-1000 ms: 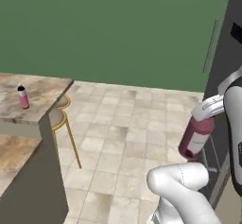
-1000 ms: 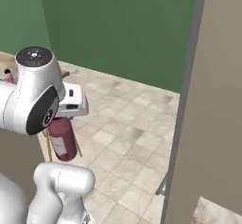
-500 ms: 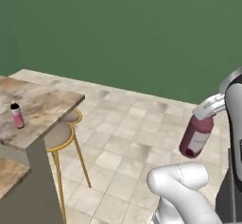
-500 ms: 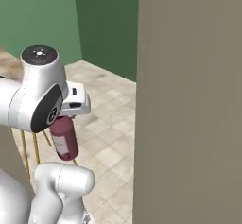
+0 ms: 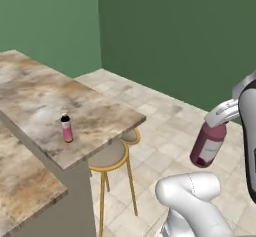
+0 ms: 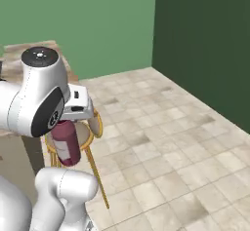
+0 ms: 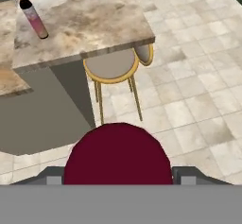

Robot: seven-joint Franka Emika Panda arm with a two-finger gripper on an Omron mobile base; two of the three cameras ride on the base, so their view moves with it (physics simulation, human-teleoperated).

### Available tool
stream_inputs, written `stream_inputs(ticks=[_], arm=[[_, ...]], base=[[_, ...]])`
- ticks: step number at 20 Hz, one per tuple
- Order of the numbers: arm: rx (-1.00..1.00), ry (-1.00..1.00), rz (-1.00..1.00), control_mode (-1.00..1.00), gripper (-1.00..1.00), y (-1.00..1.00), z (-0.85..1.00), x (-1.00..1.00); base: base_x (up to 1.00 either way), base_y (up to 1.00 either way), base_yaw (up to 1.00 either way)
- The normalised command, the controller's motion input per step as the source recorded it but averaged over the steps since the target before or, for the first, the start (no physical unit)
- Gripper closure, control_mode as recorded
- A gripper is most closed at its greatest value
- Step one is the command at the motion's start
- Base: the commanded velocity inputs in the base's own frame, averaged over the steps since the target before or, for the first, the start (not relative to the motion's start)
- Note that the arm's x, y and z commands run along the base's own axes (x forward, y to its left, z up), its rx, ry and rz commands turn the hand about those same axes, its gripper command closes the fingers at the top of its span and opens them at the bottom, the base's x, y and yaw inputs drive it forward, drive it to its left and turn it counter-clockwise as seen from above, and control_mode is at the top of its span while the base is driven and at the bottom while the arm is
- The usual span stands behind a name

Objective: Move the drinks to the dining counter.

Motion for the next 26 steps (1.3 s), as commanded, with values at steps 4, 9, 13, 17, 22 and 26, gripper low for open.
stream_inputs(ticks=[4, 9, 13, 17, 22, 26], arm=[[0.0, 0.0, 0.0, 1.0, 1.0, 0.0, 0.0, 0.0], [0.0, 0.0, 0.0, 1.0, 1.0, 0.0, 0.0, 0.0], [0.0, 0.0, 0.0, 1.0, 1.0, 0.0, 0.0, 0.0], [0.0, 0.0, 0.0, 1.0, 1.0, 0.0, 0.0, 0.0], [0.0, 0.0, 0.0, 1.0, 1.0, 0.0, 0.0, 0.0], [0.0, 0.0, 0.0, 1.0, 1.0, 0.0, 0.0, 0.0]], base=[[1.0, -0.18, 0.67], [1.0, -0.15, 0.65], [1.0, -0.3, 0.58], [1.0, 0.06, 0.45], [1.0, 0.0, 0.38], [1.0, 0.0, 0.27]])
